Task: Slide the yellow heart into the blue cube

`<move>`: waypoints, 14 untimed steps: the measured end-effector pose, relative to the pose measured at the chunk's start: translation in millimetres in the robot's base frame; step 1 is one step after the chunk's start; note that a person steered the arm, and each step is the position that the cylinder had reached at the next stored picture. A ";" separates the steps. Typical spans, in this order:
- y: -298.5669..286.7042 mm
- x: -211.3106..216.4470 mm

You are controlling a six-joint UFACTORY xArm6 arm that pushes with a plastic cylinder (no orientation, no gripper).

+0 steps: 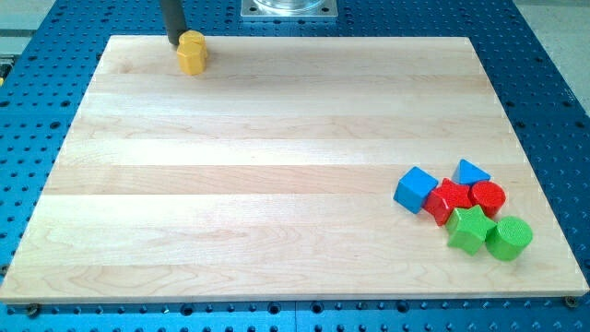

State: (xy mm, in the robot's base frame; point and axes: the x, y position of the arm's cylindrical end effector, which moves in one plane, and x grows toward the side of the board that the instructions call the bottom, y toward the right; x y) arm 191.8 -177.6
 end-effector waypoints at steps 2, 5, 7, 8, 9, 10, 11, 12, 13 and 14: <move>5.1 104.2; 35.2 57.0; 93.3 65.3; 71.6 144.2; 104.3 193.1; 35.4 115.4; 62.9 77.2; 111.7 128.8; 123.1 215.0; 157.9 308.8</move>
State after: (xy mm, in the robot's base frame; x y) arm 500.6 -19.7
